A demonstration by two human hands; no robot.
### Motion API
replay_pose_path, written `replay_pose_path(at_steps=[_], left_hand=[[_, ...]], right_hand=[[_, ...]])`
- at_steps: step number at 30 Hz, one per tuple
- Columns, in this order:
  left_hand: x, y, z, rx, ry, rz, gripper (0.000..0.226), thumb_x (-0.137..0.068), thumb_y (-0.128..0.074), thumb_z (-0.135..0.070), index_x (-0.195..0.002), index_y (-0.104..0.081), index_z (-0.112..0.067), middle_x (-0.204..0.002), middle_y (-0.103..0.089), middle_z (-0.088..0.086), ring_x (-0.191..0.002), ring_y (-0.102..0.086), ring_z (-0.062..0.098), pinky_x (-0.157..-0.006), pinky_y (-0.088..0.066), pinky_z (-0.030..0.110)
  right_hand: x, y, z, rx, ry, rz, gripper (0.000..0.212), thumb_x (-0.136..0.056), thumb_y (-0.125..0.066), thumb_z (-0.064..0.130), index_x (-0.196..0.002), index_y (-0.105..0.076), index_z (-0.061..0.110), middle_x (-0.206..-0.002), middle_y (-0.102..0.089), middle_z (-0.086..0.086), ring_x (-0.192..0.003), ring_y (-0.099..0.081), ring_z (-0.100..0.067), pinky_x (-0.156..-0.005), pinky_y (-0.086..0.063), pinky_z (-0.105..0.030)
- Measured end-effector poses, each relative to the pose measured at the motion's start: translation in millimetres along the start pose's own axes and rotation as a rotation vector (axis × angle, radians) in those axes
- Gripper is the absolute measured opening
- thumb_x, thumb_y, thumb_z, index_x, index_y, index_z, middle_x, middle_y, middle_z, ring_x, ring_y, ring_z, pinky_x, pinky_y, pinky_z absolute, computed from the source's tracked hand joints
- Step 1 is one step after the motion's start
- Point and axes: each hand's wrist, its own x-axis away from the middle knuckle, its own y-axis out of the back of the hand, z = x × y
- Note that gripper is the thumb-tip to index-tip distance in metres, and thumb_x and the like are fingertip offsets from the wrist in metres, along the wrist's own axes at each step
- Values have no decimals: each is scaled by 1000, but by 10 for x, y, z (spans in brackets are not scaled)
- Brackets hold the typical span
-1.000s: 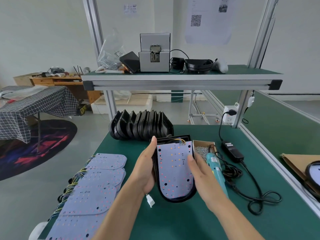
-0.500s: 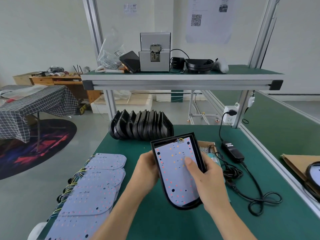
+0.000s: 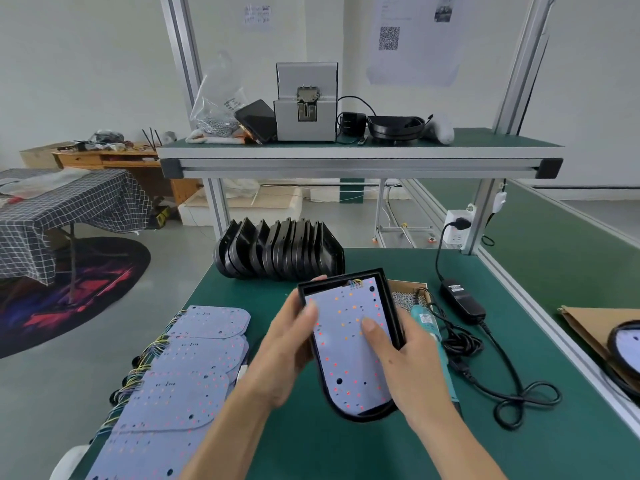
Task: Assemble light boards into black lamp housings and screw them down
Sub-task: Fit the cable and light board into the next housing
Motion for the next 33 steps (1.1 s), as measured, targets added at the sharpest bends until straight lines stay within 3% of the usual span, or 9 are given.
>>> replay_pose_path(at_steps=[5, 7, 9, 11, 18, 24, 27, 29, 33], left_hand=[[-30, -103, -24, -189, -73, -177, 17, -94, -70, -29, -111, -71, -28, -116, -77, 5, -114, -71, 30, -99, -57, 49], [-7, -137, -21, -233, -70, -123, 16, -96, -70, -28, -111, -71, -26, -114, -77, 5, -110, -73, 27, -94, -60, 45], [14, -187, -6, -207, -57, -131, 14, -98, -70, -24, -111, -72, -28, -115, -78, 3, -109, -74, 24, -91, -61, 38], [17, -212, 15, -178, -40, -164, 17, -100, -69, -17, -111, -73, -28, -115, -78, 2, -108, -74, 23, -90, -61, 35], [55, -224, -19, -202, -27, -142, 16, -99, -68, -28, -114, -71, -32, -118, -77, -3, -112, -73, 19, -94, -59, 37], [51, -256, 79, -201, -13, -269, 12, -102, -65, -26, -109, -72, -33, -111, -78, -5, -105, -75, 17, -97, -58, 49], [54, -242, 94, -179, -3, -259, 13, -101, -63, -28, -110, -71, -33, -114, -78, -4, -108, -74, 19, -98, -57, 49], [55, -250, 96, -173, 6, -237, 15, -97, -64, -34, -111, -71, -34, -116, -77, -4, -110, -73, 19, -99, -57, 48], [61, -248, 109, -170, -1, -226, 24, -89, -73, -46, -110, -71, -34, -114, -78, -3, -107, -74, 19, -95, -60, 45]], right_hand=[[-22, -30, 42, 9, -73, 79, 32, -93, -70, 51, -118, -69, 31, -114, -76, 15, -108, -71, -4, -95, -56, -35], [-100, -12, 97, 82, -37, 5, 38, -92, -66, 63, -120, -66, 38, -118, -69, 27, -113, -63, 7, -96, -48, -24], [-172, -6, 163, 134, 5, -46, 25, -95, -66, 56, -113, -67, 39, -110, -66, 34, -107, -60, 10, -86, -43, -12], [-209, -5, 173, 165, 48, -23, 16, -98, -66, 48, -101, -69, 33, -98, -70, 23, -95, -65, 1, -77, -44, -10], [-249, 8, 155, 88, 82, 28, 25, -92, -72, 46, -81, -64, 25, -65, -61, 19, -58, -53, 1, -59, -41, -9], [-288, 73, 118, 148, 44, 136, 22, -94, -70, 54, -103, -70, 34, -96, -74, 14, -86, -68, -4, -73, -51, -17], [-304, 150, 95, 126, 2, 223, 12, -100, -64, 49, -111, -67, 49, -107, -74, 20, -100, -68, 2, -78, -47, -9], [-311, 170, 82, 104, 4, 238, 10, -103, -62, 41, -109, -69, 47, -108, -75, 16, -102, -70, -2, -79, -49, -10], [-318, 167, 80, 72, -1, 238, 17, -97, -65, 51, -107, -71, 38, -105, -77, 9, -99, -73, -11, -80, -55, -18]])
